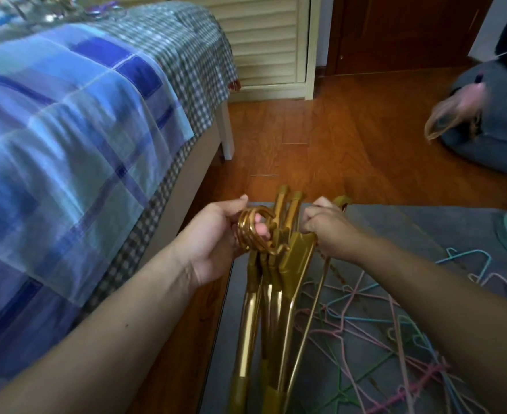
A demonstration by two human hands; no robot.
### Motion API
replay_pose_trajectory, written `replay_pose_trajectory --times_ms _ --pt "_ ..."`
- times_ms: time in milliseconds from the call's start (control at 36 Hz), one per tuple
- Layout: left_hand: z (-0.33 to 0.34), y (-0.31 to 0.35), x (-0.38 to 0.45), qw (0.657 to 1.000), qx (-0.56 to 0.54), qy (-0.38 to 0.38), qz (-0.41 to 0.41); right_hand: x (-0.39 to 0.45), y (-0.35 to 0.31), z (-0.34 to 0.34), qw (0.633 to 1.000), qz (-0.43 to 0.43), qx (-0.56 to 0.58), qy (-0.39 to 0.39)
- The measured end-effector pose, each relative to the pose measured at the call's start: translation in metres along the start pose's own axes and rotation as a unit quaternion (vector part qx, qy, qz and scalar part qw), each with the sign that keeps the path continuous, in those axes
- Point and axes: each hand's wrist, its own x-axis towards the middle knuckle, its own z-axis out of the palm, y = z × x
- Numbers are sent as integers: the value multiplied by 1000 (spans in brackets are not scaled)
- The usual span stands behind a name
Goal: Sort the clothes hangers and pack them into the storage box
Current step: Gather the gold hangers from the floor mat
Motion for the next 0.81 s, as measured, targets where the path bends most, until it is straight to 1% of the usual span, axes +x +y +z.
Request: replay_pose_trajectory --times_ms 83,139,194,222,250,306,333,389,444,500,556,583,639,694,722,750,778,806 --pt "3 -3 -3 998 48 -32 9 -9 5 2 1000 7 -10 -17" --pt "7 -8 -4 995 81 -54 12 -13 4 2 999 18 -35 -3" --pt "11 -12 -3 993 101 -55 5 -15 1 4 994 71 -72 33" --pt "13 -13 -2 992 110 -54 -1 -15 -1 5 989 119 -74 44" --pt "16 -13 -1 992 116 -53 -5 -15 -4 7 982 173 -57 53" --pt "20 -13 0 993 113 -43 -9 -14 -9 9 962 264 13 66" --pt "21 -14 2 993 109 -34 -14 -14 -12 12 951 297 60 66" --pt "22 -17 4 994 106 -13 -18 -14 -16 16 927 336 157 56" --pt "22 -22 6 994 105 3 -20 -17 -25 20 889 367 271 44" --pt "25 -29 8 995 91 21 -26 -18 -35 30 836 399 375 45" --pt "27 -33 6 996 74 45 -24 -16 -37 45 782 428 448 71" --pt "30 -39 4 996 54 57 -32 -20 -36 63 751 443 486 68" --pt "40 -47 -6 995 14 83 -49 -36 -48 87 708 449 541 63" --pt "51 -49 -22 993 -7 110 -51 -58 -88 70 655 456 599 69" --pt "56 -48 -32 990 -9 129 -56 -70 -106 63 627 462 625 60" --pt "59 -45 -35 990 -17 135 -47 -73 -117 54 614 453 644 63" --pt "64 -39 -56 985 -26 157 -64 -90 -136 37 602 452 657 40" --pt "67 -36 -59 985 -29 163 -54 -93 -139 32 592 446 669 45"
